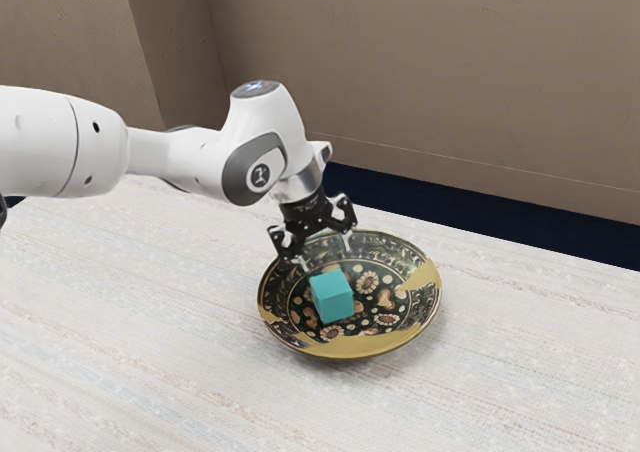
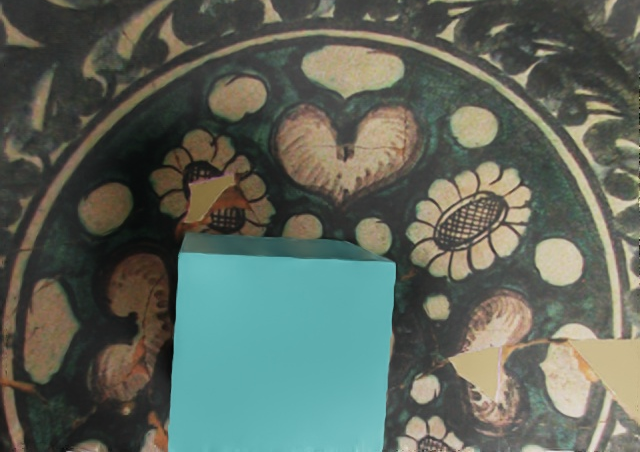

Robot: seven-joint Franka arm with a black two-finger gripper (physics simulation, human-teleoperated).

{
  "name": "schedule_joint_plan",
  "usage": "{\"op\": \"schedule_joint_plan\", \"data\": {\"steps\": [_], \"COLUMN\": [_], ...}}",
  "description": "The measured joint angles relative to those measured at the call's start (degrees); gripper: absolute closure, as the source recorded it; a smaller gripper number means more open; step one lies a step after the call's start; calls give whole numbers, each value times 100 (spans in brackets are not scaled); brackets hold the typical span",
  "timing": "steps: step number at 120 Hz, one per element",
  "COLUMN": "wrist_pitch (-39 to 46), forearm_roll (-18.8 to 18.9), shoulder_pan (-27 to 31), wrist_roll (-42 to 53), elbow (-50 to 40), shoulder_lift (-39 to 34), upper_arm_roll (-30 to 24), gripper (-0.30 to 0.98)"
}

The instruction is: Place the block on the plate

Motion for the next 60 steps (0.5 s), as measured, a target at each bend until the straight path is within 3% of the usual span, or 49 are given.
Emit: {"op": "schedule_joint_plan", "data": {"steps": [17, 33, 60], "wrist_pitch": [-114, -468, -1067], "forearm_roll": [-15, 69, 917], "shoulder_pan": [-26, -72, -79], "wrist_roll": [-126, 350, 1644], "elbow": [-33, -11, 50], "shoulder_lift": [-229, -333, -1094], "upper_arm_roll": [50, 408, 778], "gripper": [6, 3, 1]}}
